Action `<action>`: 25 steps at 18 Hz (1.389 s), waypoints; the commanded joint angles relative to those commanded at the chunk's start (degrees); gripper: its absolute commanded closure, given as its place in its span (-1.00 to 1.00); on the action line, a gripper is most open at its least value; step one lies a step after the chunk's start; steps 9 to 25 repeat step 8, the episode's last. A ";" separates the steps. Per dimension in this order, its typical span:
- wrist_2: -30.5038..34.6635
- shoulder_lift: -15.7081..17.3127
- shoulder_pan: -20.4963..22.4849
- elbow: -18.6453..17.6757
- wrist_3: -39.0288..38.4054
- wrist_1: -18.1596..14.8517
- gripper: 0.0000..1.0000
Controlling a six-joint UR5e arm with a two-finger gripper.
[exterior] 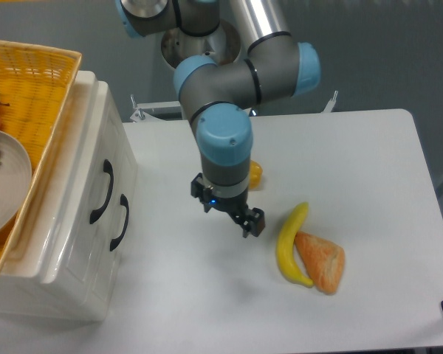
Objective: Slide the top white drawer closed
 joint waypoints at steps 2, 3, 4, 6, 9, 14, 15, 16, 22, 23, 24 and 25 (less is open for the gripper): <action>-0.09 0.00 1.84 0.00 1.06 0.00 -1.00; -0.17 0.00 2.72 0.09 1.68 0.26 -1.00; -0.18 -0.17 3.43 0.09 2.55 0.79 -1.00; -0.09 -0.09 4.75 0.09 4.31 1.14 -1.00; -0.17 0.00 5.45 0.17 5.81 1.14 -1.00; -0.17 0.00 5.45 0.17 5.81 1.14 -1.00; -0.17 0.00 5.45 0.17 5.81 1.14 -1.00; -0.17 0.00 5.45 0.17 5.81 1.14 -1.00; -0.17 0.00 5.45 0.17 5.81 1.14 -1.00; -0.17 0.00 5.45 0.17 5.81 1.14 -1.00; -0.17 0.00 5.45 0.17 5.81 1.14 -1.00; -0.17 0.00 5.45 0.17 5.81 1.14 -1.00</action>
